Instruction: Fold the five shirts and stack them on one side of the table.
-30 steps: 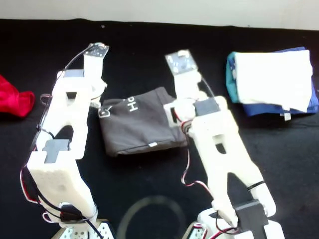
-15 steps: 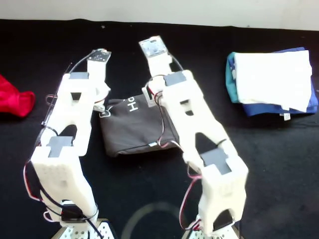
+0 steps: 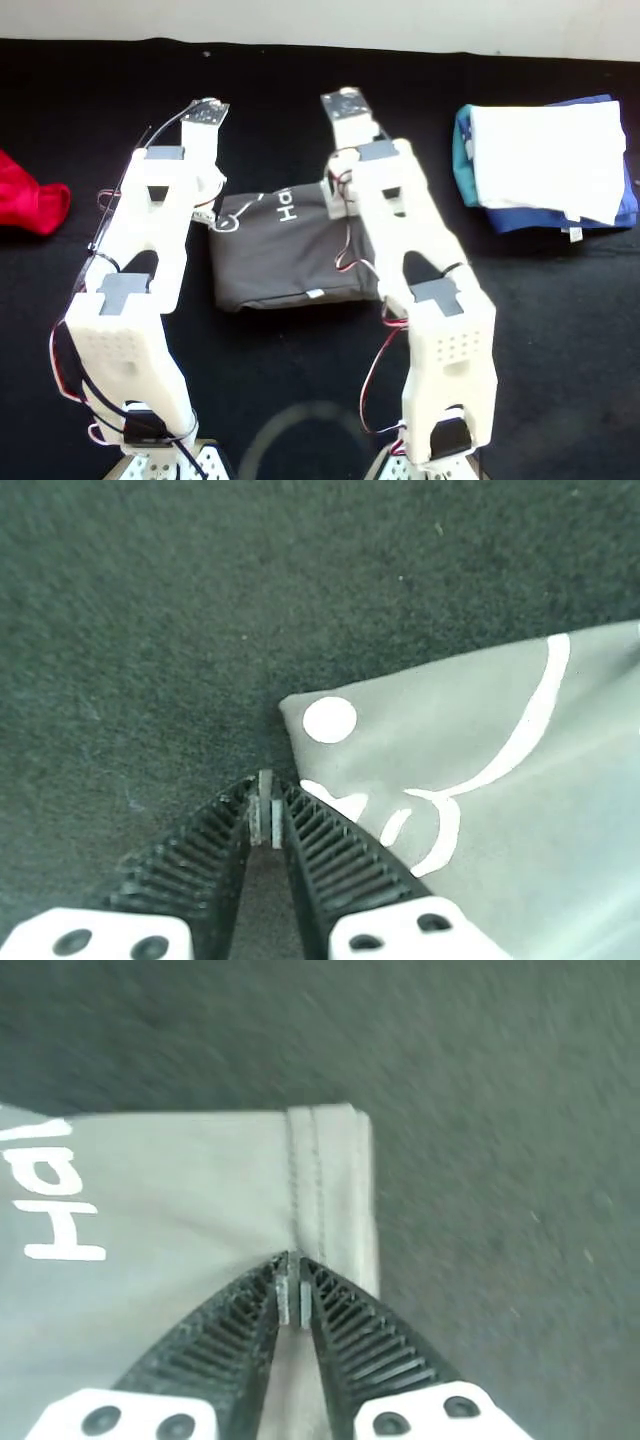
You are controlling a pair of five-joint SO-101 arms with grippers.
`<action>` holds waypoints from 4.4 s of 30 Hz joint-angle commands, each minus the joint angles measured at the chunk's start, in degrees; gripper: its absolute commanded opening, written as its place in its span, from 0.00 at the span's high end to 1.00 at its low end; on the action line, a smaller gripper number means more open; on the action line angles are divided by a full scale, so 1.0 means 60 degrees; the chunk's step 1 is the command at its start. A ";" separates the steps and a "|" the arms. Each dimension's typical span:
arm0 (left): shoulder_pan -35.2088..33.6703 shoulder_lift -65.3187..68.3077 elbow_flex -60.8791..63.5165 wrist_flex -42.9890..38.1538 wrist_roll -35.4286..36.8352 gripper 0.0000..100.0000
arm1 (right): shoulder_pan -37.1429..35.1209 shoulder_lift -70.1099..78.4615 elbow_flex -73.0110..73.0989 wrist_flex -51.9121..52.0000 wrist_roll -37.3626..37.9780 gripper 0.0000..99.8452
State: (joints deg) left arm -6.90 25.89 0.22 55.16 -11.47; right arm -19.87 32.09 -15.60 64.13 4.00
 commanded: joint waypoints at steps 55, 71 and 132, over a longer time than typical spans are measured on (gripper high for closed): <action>-0.0007 -0.3348 0.0359 0.2784 0.0073 0.99 | 0.0447 -0.2527 -0.0125 -0.0359 -0.0029 0.99; 0.2015 -0.8681 0.7890 0.0777 0.0073 0.99 | -0.0066 -0.2029 0.0725 -0.0725 -0.0059 0.99; 0.1370 -0.8813 0.8007 0.0103 0.1245 0.99 | 0.0579 0.0916 -0.5707 0.3407 -0.0059 0.99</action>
State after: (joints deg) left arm 1.71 -25.19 54.20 50.77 -3.65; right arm -17.23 38.07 -41.63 77.67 4.00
